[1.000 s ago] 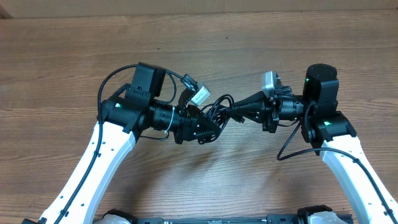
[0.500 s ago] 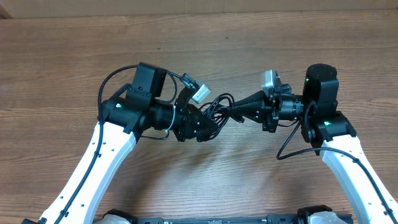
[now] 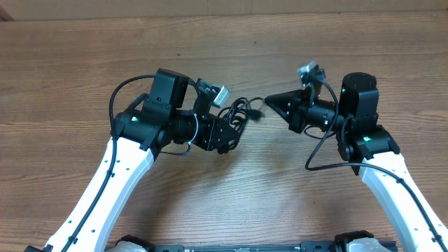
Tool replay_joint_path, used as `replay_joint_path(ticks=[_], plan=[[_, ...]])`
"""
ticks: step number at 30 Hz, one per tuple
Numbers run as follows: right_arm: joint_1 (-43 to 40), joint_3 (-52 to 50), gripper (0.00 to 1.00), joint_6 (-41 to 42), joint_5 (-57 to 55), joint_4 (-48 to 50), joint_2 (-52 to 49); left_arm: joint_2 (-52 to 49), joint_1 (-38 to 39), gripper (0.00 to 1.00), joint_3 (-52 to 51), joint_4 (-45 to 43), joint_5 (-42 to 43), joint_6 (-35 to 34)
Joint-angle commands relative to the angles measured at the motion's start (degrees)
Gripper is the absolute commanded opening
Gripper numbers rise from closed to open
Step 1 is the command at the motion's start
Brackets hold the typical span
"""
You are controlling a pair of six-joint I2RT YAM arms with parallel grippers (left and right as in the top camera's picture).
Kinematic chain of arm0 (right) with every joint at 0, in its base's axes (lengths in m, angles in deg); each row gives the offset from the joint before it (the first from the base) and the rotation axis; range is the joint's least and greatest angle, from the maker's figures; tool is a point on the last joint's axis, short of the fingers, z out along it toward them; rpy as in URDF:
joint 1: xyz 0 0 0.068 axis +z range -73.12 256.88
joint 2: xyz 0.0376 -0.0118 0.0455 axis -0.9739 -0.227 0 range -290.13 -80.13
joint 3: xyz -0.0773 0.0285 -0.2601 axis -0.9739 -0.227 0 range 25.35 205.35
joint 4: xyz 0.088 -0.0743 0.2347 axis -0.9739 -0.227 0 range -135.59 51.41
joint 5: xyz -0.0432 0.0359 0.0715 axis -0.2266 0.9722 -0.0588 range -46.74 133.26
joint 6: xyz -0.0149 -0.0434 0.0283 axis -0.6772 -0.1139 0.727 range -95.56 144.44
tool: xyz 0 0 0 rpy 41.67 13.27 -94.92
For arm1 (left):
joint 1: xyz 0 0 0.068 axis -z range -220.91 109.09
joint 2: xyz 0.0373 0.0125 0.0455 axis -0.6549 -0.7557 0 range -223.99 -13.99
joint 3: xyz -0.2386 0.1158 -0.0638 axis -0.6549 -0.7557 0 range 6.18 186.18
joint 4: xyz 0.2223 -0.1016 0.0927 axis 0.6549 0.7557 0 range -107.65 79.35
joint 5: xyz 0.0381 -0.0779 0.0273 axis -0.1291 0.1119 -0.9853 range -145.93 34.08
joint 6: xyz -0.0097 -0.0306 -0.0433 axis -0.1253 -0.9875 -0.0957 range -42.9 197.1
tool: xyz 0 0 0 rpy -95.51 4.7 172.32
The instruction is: Untangle cables
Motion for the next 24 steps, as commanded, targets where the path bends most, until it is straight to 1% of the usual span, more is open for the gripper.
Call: replay_joint_path(ticks=[1, 4, 7, 11, 12, 14, 15, 17, 18, 20, 22, 24], plan=[[-0.1, 1.0, 0.04, 12.3, -17.9, -2.8, 0.1, 0.2, 0.0, 0.04, 0.9, -0.2, -1.2, -1.1], [-0.1, 1.0, 0.04, 16.2, -25.8, -8.2, 0.1, 0.2, 0.0, 0.04, 0.9, -0.5, -1.2, -0.9], [-0.1, 1.0, 0.04, 16.4, -27.2, -10.9, 0.1, 0.2, 0.0, 0.04, 0.9, -0.7, -1.2, -0.9], [-0.1, 1.0, 0.04, 7.7, -19.9, -8.6, 0.1, 0.2, 0.0, 0.04, 0.9, -0.2, -1.1, -0.5], [-0.1, 1.0, 0.06, 4.3, -16.4, -7.3, 0.1, 0.2, 0.0, 0.04, 0.9, 0.4, -0.5, 0.8], [-0.1, 1.0, 0.20, -2.8, -8.5, -5.0, 0.1, 0.2, 0.0, 0.04, 0.9, 2.1, 1.2, 4.9], [-0.1, 1.0, 0.33, -8.3, -1.9, -3.3, 0.1, 0.2, 0.0, 0.04, 0.9, 4.0, 2.9, 8.6], [-0.1, 1.0, 0.44, -13.5, 4.5, -1.9, 0.1, 0.2, 0.0, 0.04, 0.9, 5.8, 4.6, 12.7], [-0.1, 1.0, 0.52, -15.6, 7.1, -1.6, 0.1, 0.2, 0.0, 0.04, 0.9, 6.5, 5.4, 14.5], [-0.1, 1.0, 0.64, -20.5, 12.9, -1.6, 0.1, 0.2, 0.0, 0.04, 0.9, 7.5, 7.6, 18.3], [0.0, 1.0, 0.71, -23.8, 17.6, -2.1, 0.1, 0.2, 0.0, 0.04, 0.9, 7.8, 10.0, 21.2], [0.0, 1.0, 0.73, -25.4, 20.5, -2.4, 0.1, 0.2, 0.0, 0.04, 0.9, 7.7, 11.4, 22.9]])
